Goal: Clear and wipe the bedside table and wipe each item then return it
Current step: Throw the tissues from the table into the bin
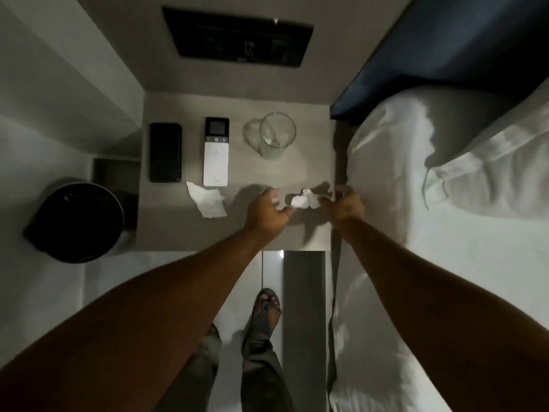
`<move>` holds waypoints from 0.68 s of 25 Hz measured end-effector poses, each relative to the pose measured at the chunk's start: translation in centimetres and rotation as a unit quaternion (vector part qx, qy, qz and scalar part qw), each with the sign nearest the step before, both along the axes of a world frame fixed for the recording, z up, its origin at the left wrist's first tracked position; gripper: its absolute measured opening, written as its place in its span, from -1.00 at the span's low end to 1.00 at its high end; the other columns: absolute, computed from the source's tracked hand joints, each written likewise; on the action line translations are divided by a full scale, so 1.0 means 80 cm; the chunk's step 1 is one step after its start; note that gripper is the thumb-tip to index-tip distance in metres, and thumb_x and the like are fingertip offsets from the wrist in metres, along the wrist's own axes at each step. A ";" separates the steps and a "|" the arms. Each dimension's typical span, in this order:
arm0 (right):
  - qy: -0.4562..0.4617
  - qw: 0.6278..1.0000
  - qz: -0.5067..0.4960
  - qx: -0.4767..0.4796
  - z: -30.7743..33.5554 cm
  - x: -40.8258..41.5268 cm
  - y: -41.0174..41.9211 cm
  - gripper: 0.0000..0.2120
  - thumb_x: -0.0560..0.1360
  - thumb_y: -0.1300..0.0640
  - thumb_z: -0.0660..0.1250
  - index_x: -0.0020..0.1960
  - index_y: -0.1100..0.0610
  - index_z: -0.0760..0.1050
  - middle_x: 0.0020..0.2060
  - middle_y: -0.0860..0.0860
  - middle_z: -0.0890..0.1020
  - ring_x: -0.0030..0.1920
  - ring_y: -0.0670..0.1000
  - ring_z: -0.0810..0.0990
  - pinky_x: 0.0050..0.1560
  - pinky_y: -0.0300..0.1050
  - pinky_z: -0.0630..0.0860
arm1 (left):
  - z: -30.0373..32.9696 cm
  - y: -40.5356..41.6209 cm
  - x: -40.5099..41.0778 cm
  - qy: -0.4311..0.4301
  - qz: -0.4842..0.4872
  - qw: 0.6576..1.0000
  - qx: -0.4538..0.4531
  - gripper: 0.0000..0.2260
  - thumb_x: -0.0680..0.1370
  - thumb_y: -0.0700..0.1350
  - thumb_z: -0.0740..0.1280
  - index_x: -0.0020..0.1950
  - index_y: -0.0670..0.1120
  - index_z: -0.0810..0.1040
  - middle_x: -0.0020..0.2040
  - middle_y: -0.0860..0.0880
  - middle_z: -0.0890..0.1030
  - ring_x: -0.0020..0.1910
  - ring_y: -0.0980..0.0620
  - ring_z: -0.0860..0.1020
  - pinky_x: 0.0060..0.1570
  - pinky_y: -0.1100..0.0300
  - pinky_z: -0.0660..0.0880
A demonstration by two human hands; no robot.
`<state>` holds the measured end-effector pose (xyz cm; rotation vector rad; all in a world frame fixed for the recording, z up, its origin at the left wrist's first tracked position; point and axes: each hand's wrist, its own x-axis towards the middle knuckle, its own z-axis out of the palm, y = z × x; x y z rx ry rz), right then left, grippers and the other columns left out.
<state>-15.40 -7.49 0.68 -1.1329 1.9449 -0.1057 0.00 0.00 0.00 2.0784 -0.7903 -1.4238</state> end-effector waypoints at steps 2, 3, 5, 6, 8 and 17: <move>-0.021 1.000 -0.015 -0.012 -0.026 0.006 -0.007 -0.60 0.45 0.10 0.54 0.26 0.10 0.57 0.23 0.09 0.67 0.24 0.14 0.65 0.29 0.04 0.58 | -0.027 -0.022 -0.015 0.010 0.047 0.999 0.011 -0.51 0.44 -0.07 0.52 0.34 -0.13 0.53 0.24 -0.12 0.64 0.21 -0.08 0.61 0.29 0.10 0.51; -0.036 0.999 -0.027 -0.011 -0.044 0.007 -0.008 -0.67 0.45 0.13 0.54 0.19 0.06 0.61 0.18 0.07 0.69 0.20 0.14 0.67 0.25 0.04 0.61 | -0.042 -0.032 -0.021 0.018 0.064 0.998 0.016 -0.55 0.44 -0.11 0.51 0.30 -0.14 0.55 0.22 -0.13 0.65 0.18 -0.08 0.62 0.29 0.08 0.52; -0.049 0.997 -0.055 -0.004 -0.068 0.010 -0.004 -0.75 0.47 0.18 0.51 0.15 0.09 0.64 0.16 0.12 0.70 0.12 0.15 0.70 0.16 0.08 0.66 | -0.064 -0.046 -0.030 0.049 0.091 0.994 0.021 -0.68 0.46 -0.22 0.47 0.21 -0.18 0.61 0.15 -0.19 0.69 0.09 -0.12 0.66 0.24 0.03 0.57; -0.049 0.997 -0.067 -0.007 -0.075 0.010 0.000 -0.75 0.49 0.22 0.49 0.17 0.14 0.65 0.14 0.16 0.70 0.05 0.15 0.70 0.09 0.04 0.69 | -0.073 -0.044 -0.030 0.081 0.106 0.991 0.031 -0.75 0.48 -0.27 0.44 0.15 -0.22 0.63 0.10 -0.25 0.70 0.02 -0.13 0.66 0.21 -0.04 0.60; -0.044 0.995 -0.083 -0.026 -0.078 0.007 0.003 -0.79 0.50 0.29 0.45 0.14 0.24 0.68 0.04 0.24 0.72 -0.04 0.17 0.72 -0.03 -0.01 0.67 | -0.081 -0.035 -0.021 0.139 0.138 0.980 0.041 -0.90 0.51 -0.33 0.39 -0.01 -0.23 0.66 -0.07 -0.31 0.70 -0.16 -0.12 0.64 0.12 -0.16 0.63; -0.036 0.994 0.088 -0.060 -0.049 0.081 0.021 -0.72 0.46 0.12 0.52 0.17 0.06 0.71 0.06 0.06 0.76 0.07 0.06 0.72 0.19 0.06 0.65 | -0.057 -0.013 0.028 0.176 0.059 0.982 -0.030 -0.69 0.53 -0.32 0.39 0.27 -0.23 0.58 0.14 -0.27 0.67 0.15 -0.27 0.64 0.23 -0.10 0.58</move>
